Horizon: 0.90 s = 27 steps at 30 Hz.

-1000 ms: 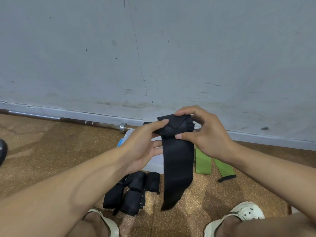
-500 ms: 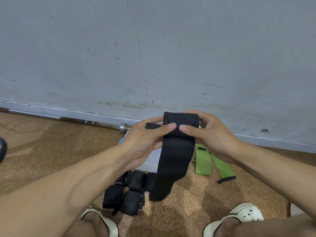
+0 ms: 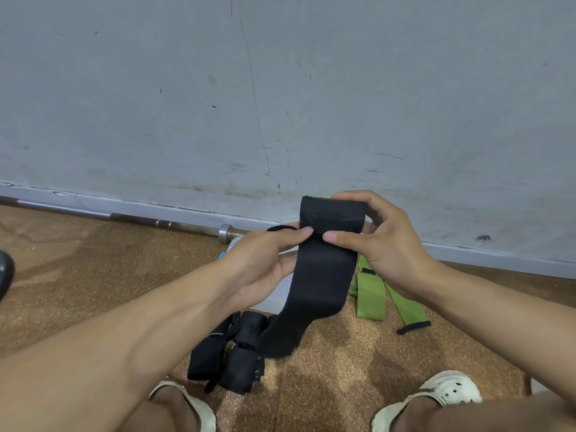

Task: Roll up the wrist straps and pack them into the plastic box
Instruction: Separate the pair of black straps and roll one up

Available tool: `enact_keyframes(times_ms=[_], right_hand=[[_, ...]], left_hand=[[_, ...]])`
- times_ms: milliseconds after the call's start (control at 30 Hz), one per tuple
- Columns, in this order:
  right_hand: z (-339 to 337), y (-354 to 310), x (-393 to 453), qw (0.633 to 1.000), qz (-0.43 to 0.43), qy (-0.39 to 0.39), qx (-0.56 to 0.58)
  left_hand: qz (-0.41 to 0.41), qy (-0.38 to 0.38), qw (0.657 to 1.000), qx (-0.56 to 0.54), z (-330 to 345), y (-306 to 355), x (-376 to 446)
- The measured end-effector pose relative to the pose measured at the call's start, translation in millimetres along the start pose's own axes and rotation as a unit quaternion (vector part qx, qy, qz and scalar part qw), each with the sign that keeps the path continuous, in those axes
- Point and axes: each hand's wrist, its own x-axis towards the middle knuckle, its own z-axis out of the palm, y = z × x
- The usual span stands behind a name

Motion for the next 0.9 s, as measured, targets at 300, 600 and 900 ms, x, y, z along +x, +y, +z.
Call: enact_keyframes(times_ms=[300,600,900], right_hand=[[3.4,0.9,-1.5,0.994,-0.050,0.020,-0.093],[1.2,-3.1,1.4,0.996,-0.021,-0.054,-0.068],[-2.0,-3.4,0.7,0.976,0.162,-0.098,0.105]], left_hand=[[-0.032,0.035,0.992,-0.115,-2.8,4.9,-0.8],[0.029,0.060,0.998,-0.017,-0.3,3.3,0.0],[0.089,0.047,0.995,0.021,-5.9,8.1,2.7]])
